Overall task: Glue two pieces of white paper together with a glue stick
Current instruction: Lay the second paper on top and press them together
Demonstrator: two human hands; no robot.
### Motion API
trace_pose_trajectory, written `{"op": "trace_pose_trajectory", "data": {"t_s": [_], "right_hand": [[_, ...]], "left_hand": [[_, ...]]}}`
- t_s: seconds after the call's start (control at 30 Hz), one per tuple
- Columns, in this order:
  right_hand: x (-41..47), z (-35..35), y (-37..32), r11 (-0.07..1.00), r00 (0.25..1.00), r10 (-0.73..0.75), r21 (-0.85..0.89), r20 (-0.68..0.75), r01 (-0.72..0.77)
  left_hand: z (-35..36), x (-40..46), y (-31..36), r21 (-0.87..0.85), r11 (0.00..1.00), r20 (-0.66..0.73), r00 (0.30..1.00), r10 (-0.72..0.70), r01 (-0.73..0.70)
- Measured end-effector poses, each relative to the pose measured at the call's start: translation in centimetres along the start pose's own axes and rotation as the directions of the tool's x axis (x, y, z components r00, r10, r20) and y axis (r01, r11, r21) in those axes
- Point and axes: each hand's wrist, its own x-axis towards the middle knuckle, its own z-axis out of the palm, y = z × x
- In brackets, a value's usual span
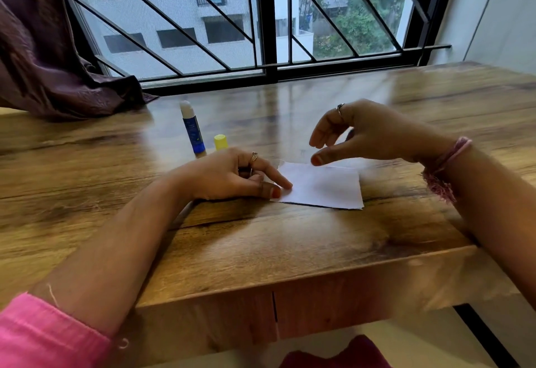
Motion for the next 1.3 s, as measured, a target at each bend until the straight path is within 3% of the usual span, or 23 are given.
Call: {"op": "trace_pose_trajectory", "data": {"t_s": [0.2, 0.93, 1.3], "right_hand": [[0.2, 3.0, -2.1, 0.971, 0.975, -0.208, -0.103, 0.079, 0.215], [0.8, 3.7, -1.7, 0.954, 0.965, -0.178, -0.205, 0.193, 0.217], [-0.3, 1.9, 0.1, 0.965, 0.944, -0.206, -0.106, 0.259, 0.240]], "left_hand": [[0.0, 0.0, -0.2, 0.004, 1.000, -0.024, 1.000, -0.013, 0.013], [0.0, 0.1, -0.3, 0.006, 1.000, -0.014, 1.000, -0.013, 0.013], [-0.1, 0.1, -0.3, 0.035, 0.999, 0.005, 1.000, -0.006, 0.006]]}}
